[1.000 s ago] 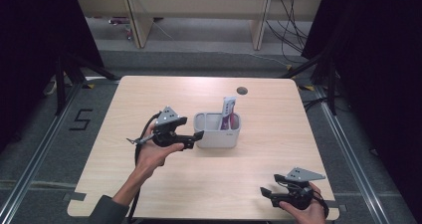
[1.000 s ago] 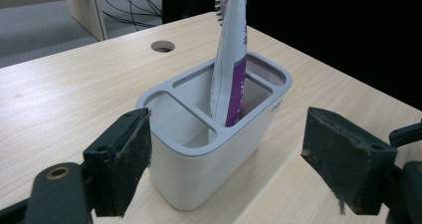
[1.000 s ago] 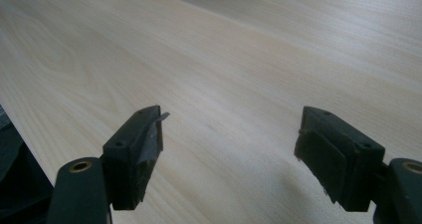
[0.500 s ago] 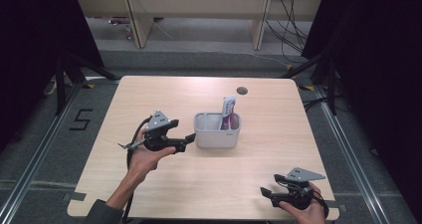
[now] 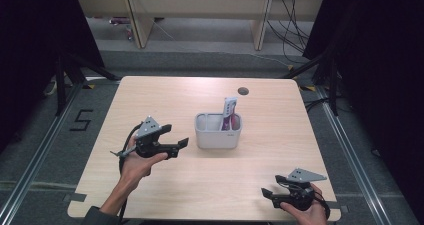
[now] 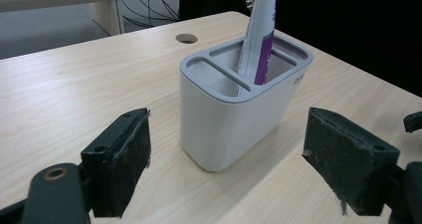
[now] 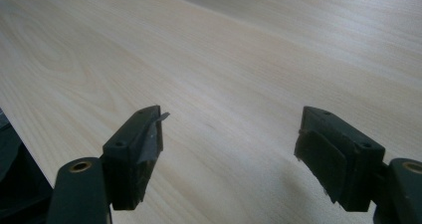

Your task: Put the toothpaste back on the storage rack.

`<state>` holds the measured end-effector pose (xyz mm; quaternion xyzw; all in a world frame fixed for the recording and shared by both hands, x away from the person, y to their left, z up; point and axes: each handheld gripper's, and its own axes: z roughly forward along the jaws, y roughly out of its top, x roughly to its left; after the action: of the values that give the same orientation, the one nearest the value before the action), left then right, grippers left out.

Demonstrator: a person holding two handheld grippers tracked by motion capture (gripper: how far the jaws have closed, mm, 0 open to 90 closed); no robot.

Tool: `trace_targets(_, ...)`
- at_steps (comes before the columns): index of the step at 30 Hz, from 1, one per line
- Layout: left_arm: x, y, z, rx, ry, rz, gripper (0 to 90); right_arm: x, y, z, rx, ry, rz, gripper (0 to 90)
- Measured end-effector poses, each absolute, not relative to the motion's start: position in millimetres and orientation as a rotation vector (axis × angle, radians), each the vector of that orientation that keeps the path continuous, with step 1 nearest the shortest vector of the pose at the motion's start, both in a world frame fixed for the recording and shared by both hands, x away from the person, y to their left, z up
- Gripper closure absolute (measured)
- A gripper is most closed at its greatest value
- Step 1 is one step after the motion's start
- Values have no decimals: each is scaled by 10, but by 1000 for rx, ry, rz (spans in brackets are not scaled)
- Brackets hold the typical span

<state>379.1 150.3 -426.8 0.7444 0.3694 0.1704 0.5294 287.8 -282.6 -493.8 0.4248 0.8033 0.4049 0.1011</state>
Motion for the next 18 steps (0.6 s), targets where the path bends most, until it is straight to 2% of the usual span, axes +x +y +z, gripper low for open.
trace_targets(18, 3546, 1578, -4513, 1812, 874, 390, 182, 2871, -2816, -4936, 1254, 2375, 1195, 264)
